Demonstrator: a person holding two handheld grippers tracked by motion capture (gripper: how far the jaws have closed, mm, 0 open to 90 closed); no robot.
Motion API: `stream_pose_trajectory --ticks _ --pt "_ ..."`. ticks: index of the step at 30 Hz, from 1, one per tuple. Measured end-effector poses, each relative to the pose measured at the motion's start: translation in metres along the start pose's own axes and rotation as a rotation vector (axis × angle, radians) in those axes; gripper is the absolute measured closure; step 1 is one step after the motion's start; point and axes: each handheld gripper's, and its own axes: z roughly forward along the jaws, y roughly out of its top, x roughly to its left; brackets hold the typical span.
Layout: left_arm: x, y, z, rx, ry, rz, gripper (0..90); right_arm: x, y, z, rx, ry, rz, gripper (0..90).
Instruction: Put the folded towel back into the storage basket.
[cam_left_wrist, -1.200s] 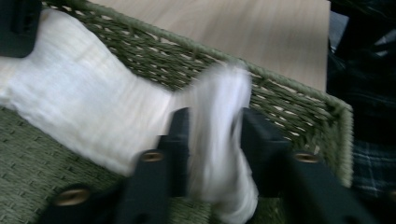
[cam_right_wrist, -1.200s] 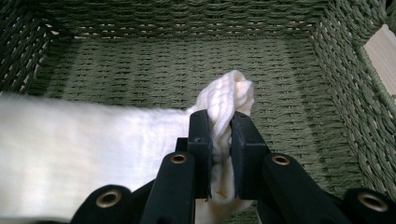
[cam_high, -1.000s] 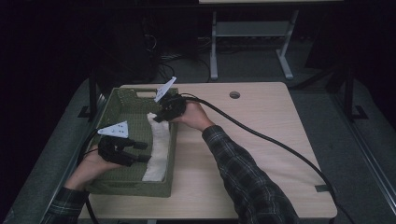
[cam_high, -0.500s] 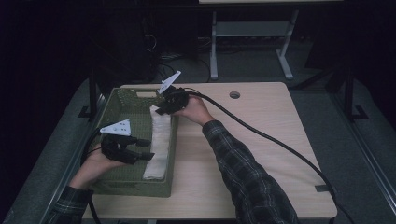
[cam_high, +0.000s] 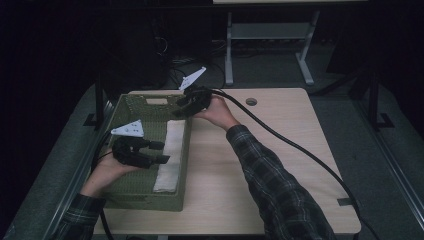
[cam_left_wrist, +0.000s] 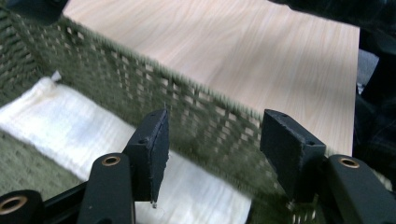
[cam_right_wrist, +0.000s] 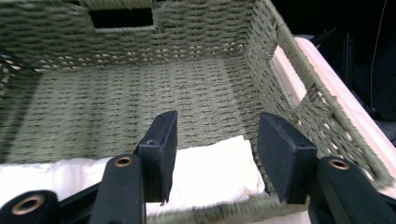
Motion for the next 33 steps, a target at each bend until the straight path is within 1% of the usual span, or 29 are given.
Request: stream_pose_trajectory --ticks 2,5,7,8,10,15,17,19,21,24,25,27,28,29,31,33 --pt "-0.003 0.007 0.004 -0.004 0.01 -0.001 40.8 0.0 -0.003 -0.009 -0.004 0.003 0.002 46.0" --pt "-0.009 0.018 0.01 -0.009 0.018 0.002 40.1 -0.001 -0.006 -0.022 0.008 -0.009 -0.028 44.3" --pt "-0.014 0.027 0.017 -0.01 0.027 0.011 39.2 -0.001 -0.009 -0.032 0.001 -0.01 -0.018 43.4" --pt "-0.017 0.03 0.019 -0.008 0.028 0.015 39.1 -0.001 -0.011 -0.038 0.0 -0.017 -0.029 43.2" --pt "-0.021 0.037 0.026 -0.007 0.035 0.018 38.5 -0.001 -0.014 -0.049 -0.003 -0.02 -0.022 42.3" --pt "-0.032 0.051 0.042 0.0 0.043 0.022 37.1 -0.003 -0.025 -0.072 -0.027 -0.033 -0.03 41.4" --pt "-0.036 0.056 0.048 -0.002 0.047 0.022 36.1 -0.003 -0.029 -0.079 -0.025 -0.035 -0.02 40.8" --pt "-0.04 0.061 0.053 0.0 0.052 0.024 34.3 -0.004 -0.034 -0.086 -0.016 -0.04 -0.027 39.9" --pt "-0.045 0.065 0.059 0.005 0.063 0.028 32.7 -0.004 -0.038 -0.091 -0.013 -0.047 -0.033 39.1" --pt "-0.052 0.07 0.068 0.004 0.08 0.02 29.3 -0.002 -0.045 -0.102 -0.025 -0.061 -0.032 38.7" --pt "-0.053 0.071 0.07 0.006 0.083 0.02 28.5 -0.002 -0.048 -0.106 -0.037 -0.067 -0.034 38.6" --pt "-0.056 0.073 0.076 0.006 0.091 0.021 27.7 -0.002 -0.054 -0.113 -0.037 -0.067 -0.02 38.2" --pt "-0.057 0.074 0.081 0.002 0.092 0.012 27.6 -0.002 -0.057 -0.115 -0.035 -0.071 -0.017 37.9" --pt "-0.059 0.074 0.084 -0.002 0.092 0.01 27.3 -0.002 -0.062 -0.119 -0.042 -0.08 -0.013 37.9" --pt "-0.061 0.075 0.091 -0.012 0.09 0.005 27.1 -0.002 -0.07 -0.125 -0.046 -0.083 -0.002 37.6" --pt "-0.065 0.076 0.1 -0.004 0.097 0.01 26.2 -0.001 -0.078 -0.13 -0.049 -0.092 -0.001 37.3"
